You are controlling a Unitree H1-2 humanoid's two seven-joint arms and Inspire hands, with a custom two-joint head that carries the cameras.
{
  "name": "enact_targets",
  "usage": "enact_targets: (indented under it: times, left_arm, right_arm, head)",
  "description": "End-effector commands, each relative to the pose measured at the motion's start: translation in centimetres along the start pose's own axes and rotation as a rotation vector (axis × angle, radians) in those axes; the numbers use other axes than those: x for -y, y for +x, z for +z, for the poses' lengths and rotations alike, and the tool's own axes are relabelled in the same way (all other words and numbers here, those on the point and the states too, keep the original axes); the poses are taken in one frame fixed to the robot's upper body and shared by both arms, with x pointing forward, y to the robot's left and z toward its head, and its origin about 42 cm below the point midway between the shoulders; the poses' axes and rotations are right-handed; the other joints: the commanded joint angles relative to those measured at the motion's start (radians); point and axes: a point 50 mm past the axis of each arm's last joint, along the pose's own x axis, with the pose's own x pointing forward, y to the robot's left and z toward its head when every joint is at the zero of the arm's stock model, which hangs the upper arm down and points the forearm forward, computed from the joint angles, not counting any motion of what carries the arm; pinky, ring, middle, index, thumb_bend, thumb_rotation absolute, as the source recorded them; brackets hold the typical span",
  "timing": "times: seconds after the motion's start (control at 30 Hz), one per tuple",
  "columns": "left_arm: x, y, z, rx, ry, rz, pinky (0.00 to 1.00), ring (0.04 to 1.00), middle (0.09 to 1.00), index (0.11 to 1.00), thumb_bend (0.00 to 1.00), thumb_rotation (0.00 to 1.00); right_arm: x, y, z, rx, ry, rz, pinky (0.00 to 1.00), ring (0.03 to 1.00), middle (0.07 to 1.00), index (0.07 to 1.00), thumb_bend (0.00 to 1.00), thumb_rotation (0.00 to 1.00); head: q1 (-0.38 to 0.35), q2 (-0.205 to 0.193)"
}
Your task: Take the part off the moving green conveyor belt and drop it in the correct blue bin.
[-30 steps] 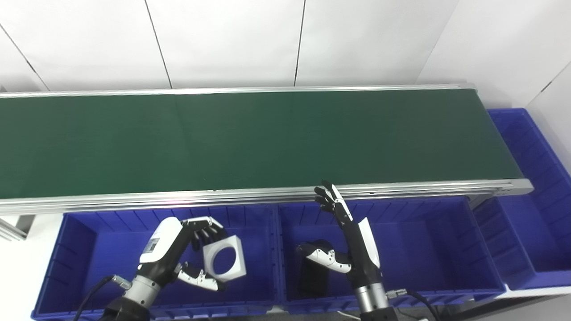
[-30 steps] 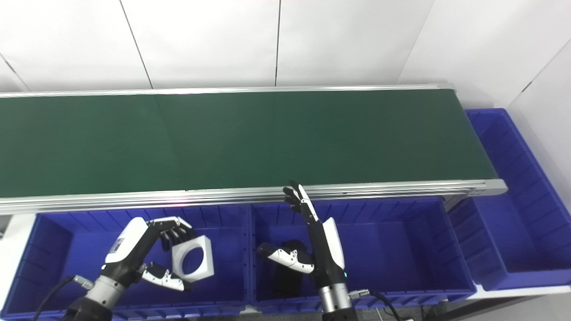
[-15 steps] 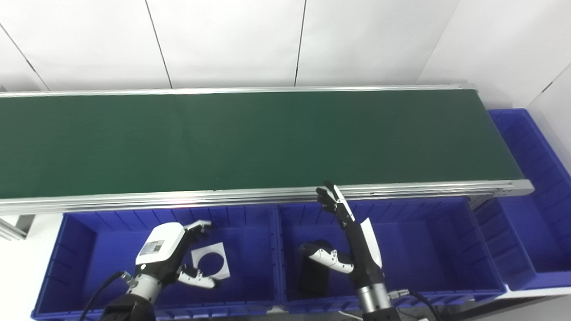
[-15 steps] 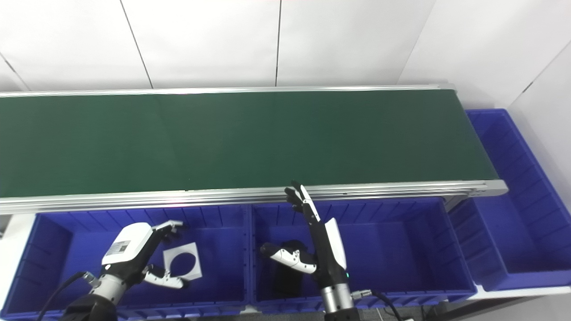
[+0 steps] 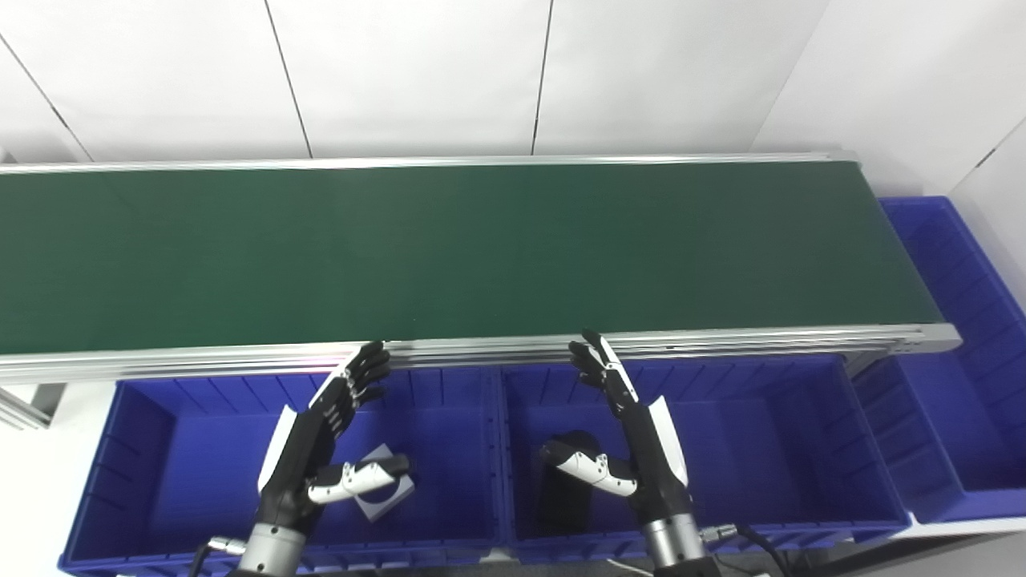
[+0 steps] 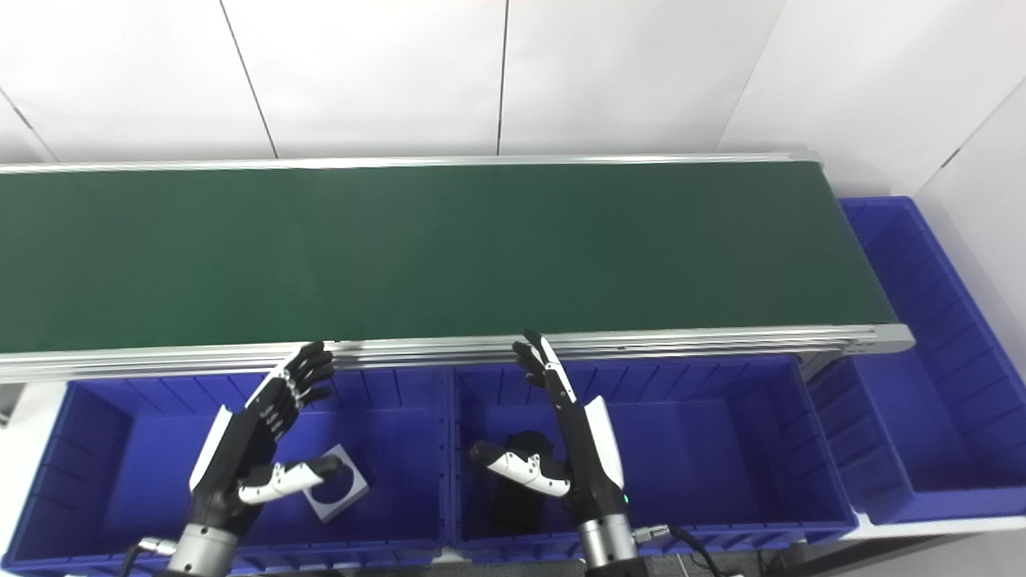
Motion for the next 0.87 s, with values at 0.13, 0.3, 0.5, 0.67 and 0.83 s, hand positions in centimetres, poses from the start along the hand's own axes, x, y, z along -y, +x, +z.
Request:
enact_targets:
  times: [0.13,0.3,0.5,0.67,0.83]
  left_arm:
    - [-0.44,-0.28,0.52,0.057,-0.041,0.014,0.77,0.808,0.829,0.832,0.87,0.43]
    - [-0.50,-0.27,0.21,0.051,-0.054,0.016,0.74,0.795,0.817,0.820,0.86,0.42]
    - [-0.67,-0.05,0.13,0.055,-0.062,-0.004,0.75,0.806,0.829,0.824,0.86,0.41]
    - [-0.67,0.22,-0.11,0.051,-0.064,-0.008,0.74,0.807,0.828,0.822,0.89,0.40]
    - [-0.49,0.34,-0.19,0.051,-0.070,-0.004,0.74,0.807,0.826,0.812,0.90,0.39]
  right_arm:
    - [0.45,0.25,1.24,0.077,0.023,-0.011,0.84,0.877,0.901,0.964,0.84,0.63]
    - [0.58,0.26,1.11,0.072,0.023,-0.006,0.83,0.878,0.902,0.966,0.83,0.64]
    - [0.55,0.26,1.12,0.069,0.028,-0.006,0.83,0.867,0.893,0.964,0.83,0.63]
    - [0.72,0.40,0.97,0.070,0.010,-0.003,0.83,0.866,0.892,0.963,0.83,0.64]
    - [0.80,0.43,0.92,0.066,0.016,-0.001,0.85,0.873,0.895,0.964,0.83,0.62]
  head:
    - [0.007,0.002]
    - [0.018,0.000]
    - [0.026,-0.001]
    - [0.045,-0.007]
    - [0.051,-0.012]
